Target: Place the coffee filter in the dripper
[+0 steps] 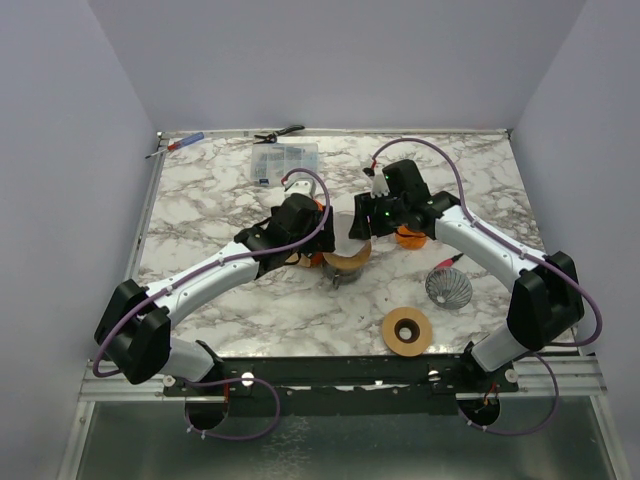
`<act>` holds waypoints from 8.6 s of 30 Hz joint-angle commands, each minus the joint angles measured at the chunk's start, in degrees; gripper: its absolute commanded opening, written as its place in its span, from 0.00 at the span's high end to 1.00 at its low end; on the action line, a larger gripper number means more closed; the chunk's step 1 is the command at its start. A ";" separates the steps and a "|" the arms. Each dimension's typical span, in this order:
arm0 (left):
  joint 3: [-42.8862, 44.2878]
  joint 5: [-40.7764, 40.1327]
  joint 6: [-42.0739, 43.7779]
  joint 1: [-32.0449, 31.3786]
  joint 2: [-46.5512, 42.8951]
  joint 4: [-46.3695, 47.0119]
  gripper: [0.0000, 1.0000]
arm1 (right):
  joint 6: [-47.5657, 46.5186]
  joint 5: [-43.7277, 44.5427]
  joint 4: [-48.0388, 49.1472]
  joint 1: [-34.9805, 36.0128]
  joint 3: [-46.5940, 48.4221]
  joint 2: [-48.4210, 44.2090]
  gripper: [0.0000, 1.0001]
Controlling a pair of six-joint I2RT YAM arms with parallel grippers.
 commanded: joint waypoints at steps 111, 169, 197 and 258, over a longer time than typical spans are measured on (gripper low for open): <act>-10.05 15.32 13.66 27.32 -17.35 -3.94 0.01 | 24.21 -17.59 64.27 -6.98 -46.56 -0.37 0.54; -11.97 16.87 12.12 30.66 -18.79 -2.44 0.01 | 30.89 -25.25 75.22 -2.12 -25.45 24.91 0.58; -12.72 16.05 11.84 32.75 -21.52 -1.48 0.01 | 16.57 -14.73 47.95 -1.06 -18.83 15.41 0.48; -13.69 19.74 10.64 34.24 -21.96 0.45 0.01 | 0.30 -10.84 2.36 -10.51 -3.10 0.46 0.42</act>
